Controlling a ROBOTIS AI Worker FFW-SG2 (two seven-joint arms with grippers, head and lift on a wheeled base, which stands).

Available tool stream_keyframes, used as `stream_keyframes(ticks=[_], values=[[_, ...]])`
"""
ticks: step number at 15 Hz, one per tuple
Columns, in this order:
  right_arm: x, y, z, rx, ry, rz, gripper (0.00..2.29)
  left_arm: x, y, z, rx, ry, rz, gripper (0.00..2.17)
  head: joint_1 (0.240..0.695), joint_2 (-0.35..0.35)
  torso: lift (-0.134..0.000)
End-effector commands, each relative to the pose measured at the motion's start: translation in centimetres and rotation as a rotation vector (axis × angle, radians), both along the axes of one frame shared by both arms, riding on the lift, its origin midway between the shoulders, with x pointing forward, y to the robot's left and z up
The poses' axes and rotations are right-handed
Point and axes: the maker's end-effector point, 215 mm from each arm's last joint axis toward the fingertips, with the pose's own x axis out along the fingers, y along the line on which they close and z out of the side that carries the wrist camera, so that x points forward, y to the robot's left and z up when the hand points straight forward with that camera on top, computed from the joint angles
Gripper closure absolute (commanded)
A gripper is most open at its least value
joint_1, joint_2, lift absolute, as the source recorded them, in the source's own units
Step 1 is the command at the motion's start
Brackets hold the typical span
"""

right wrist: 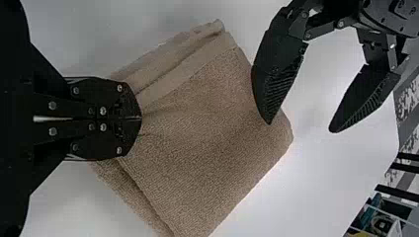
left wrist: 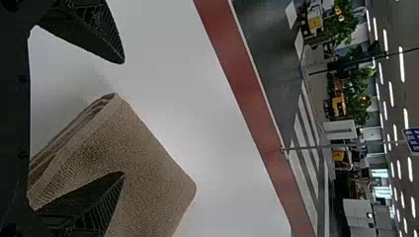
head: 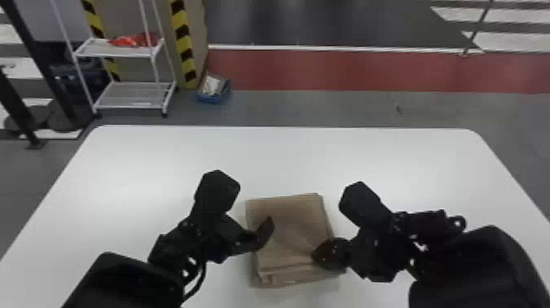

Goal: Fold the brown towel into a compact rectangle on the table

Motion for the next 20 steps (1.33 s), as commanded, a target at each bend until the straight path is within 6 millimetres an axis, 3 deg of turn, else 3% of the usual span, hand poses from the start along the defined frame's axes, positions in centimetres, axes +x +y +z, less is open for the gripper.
stream_keyframes(ticks=[1,3,5,7,10,13,20], values=[[0.0,-0.2,0.0,-0.001,-0.002,-0.002,1.96,0.4,0.7,1.5,-0.006,-0.032,0.017,0.08,0.695,-0.034,-0.124],[-0.1,-0.1,-0.2,-0.001,0.000,0.000,1.96,0.4,1.4,3.3,-0.020,-0.060,0.033,0.08,0.695,-0.030,-0.124],[-0.2,0.0,-0.1,0.001,-0.003,0.003,1.96,0.7,0.7,3.3,-0.015,-0.075,0.035,0.08,0.695,-0.022,-0.124],[-0.1,0.3,0.0,0.007,-0.005,0.002,1.96,1.3,-0.9,1.0,0.008,-0.052,0.012,0.08,0.695,-0.021,-0.124],[-0.2,0.3,-0.1,0.009,-0.003,0.000,1.96,2.7,-3.2,-0.9,0.044,-0.079,-0.033,0.08,0.695,-0.040,-0.124],[-0.4,0.4,-0.2,0.014,0.001,0.002,1.96,4.1,-2.7,-2.7,0.094,-0.066,-0.016,0.08,0.695,-0.063,-0.124],[-0.8,0.1,-0.7,0.012,0.007,0.009,1.96,6.4,-1.1,-3.9,0.125,-0.064,0.010,0.08,0.695,-0.047,-0.124]])
